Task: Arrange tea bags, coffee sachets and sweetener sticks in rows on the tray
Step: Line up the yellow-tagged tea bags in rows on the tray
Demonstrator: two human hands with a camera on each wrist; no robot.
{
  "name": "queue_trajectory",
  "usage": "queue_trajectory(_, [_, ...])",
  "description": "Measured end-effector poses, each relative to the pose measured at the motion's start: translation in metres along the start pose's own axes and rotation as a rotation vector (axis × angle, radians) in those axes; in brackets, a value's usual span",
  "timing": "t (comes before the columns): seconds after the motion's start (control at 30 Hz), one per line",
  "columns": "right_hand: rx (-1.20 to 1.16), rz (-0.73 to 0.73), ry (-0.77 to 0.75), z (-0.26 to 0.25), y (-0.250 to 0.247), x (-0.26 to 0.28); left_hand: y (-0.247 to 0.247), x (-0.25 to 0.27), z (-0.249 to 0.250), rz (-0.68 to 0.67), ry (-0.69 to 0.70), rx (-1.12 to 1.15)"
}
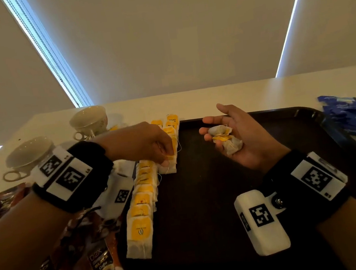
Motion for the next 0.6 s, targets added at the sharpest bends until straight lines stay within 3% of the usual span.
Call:
queue_trajectory(0.1, [0.008,-0.013,-0.007,-0.001,0.002,0.002,-0.023,0.011,0.006,0.13,-0.002,0.141])
queue_trajectory(0.23, [0.049,-0.08,-0.026,0.0,0.011,0.005,-0.036,0.027,0.021,0.335,0.122,0.374])
queue_trajectory(0.43, [0.145,-0.233,-0.065,0.012,0.024,0.008,-0.023,0.026,0.04,0.223,0.161,0.356])
queue_trajectory(0.6, [0.158,-0.335,-0.123,0.017,0.027,0.009,-0.01,0.014,0.046,0.269,0.161,0.23])
Point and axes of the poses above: each hand's wrist, its own x-axis away from the middle knuckle, its own y-axis out of the palm, z = x × y, the point moved 1 cm from there along -x, towards the middle knuckle, and after that the axes turned 6 degrees about x, right-handed, at the moved point
